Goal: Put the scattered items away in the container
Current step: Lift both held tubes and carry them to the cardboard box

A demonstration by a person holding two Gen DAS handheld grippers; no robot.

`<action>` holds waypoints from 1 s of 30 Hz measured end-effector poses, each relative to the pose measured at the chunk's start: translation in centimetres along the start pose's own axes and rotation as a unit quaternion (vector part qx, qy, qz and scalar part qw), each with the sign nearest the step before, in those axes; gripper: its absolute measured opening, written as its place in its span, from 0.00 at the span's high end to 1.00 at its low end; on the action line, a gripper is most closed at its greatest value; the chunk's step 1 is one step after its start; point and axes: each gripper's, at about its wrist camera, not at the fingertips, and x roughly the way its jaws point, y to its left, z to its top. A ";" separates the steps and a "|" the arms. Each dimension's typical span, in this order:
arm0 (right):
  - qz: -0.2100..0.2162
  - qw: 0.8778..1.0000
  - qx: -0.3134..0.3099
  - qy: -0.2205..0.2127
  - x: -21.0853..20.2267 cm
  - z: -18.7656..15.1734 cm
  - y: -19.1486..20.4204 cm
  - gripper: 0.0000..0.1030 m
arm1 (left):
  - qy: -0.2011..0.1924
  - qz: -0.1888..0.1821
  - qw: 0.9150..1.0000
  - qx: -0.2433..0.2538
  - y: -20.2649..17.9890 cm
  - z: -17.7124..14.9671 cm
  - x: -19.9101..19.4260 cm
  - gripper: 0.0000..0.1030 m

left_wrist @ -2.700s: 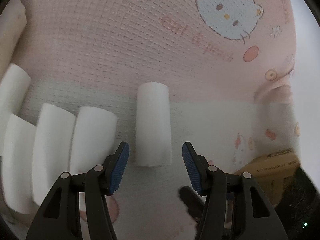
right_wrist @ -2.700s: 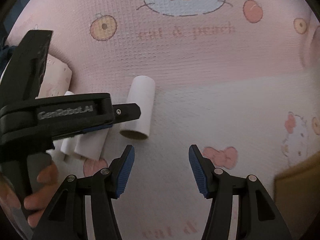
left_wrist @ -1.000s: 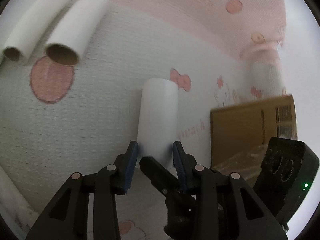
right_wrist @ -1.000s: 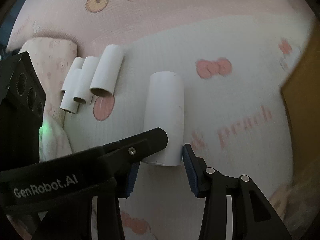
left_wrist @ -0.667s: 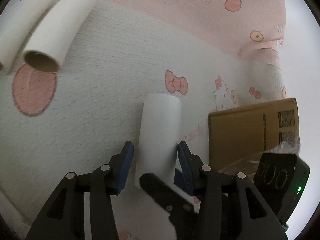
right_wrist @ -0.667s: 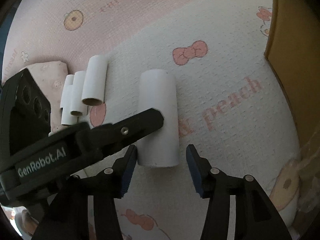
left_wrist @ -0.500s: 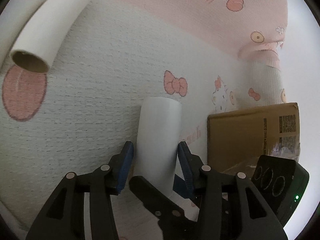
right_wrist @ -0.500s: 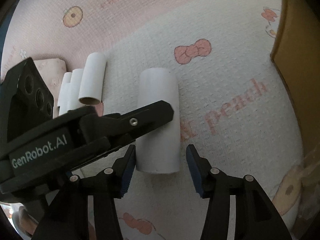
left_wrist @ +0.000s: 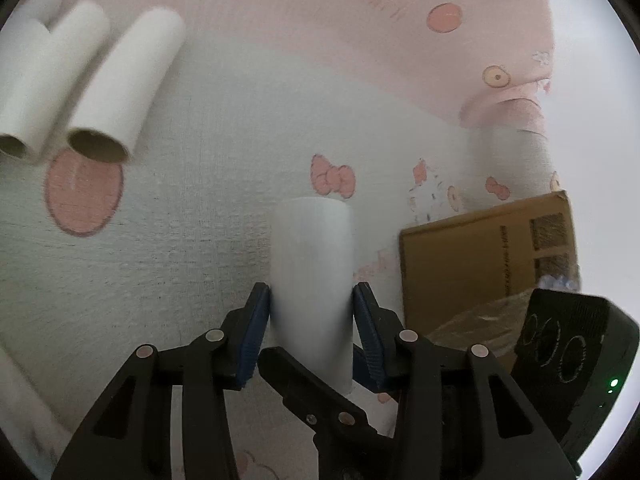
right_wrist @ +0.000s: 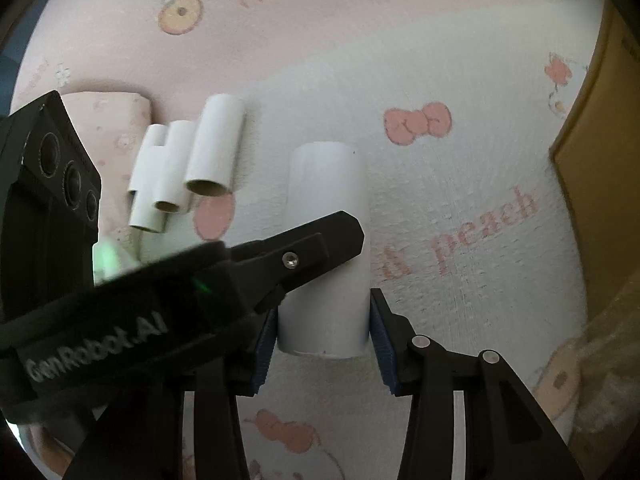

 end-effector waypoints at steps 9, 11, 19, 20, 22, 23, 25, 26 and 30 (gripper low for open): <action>-0.003 0.998 -0.039 -0.051 -6.5 -1.2 2.1 0.60 | -0.040 -0.013 0.999 0.030 -4.8 -1.5 -5.5 0.55; -0.001 0.997 -0.041 -0.071 -8.3 -1.7 2.4 0.60 | -0.052 -0.003 0.997 0.060 -6.8 -2.0 -6.6 0.55; -0.001 0.987 -0.058 -0.148 -15.7 -2.5 1.9 0.60 | -0.098 0.010 0.982 0.162 -15.4 -4.0 -10.3 0.55; 0.000 0.986 -0.057 -0.158 -16.6 -2.6 1.7 0.60 | -0.102 0.008 0.980 0.169 -16.3 -4.2 -10.6 0.55; -0.001 0.983 -0.056 -0.176 -18.5 -2.8 1.1 0.60 | -0.108 0.002 0.978 0.178 -17.9 -4.6 -11.1 0.55; -0.002 0.981 -0.056 -0.183 -19.3 -2.8 0.8 0.60 | -0.110 -0.001 0.977 0.182 -18.7 -4.8 -11.2 0.55; -0.007 0.978 -0.056 -0.199 -20.8 -2.9 0.4 0.60 | -0.111 -0.008 0.975 0.193 -20.3 -5.0 -11.4 0.55; -0.009 0.977 -0.056 -0.206 -21.4 -3.0 0.2 0.60 | -0.111 -0.010 0.973 0.200 -21.1 -5.0 -11.5 0.55; -0.011 0.971 -0.048 -0.233 -24.1 -3.3 -1.3 0.60 | -0.112 -0.008 0.967 0.228 -23.9 -5.1 -11.5 0.55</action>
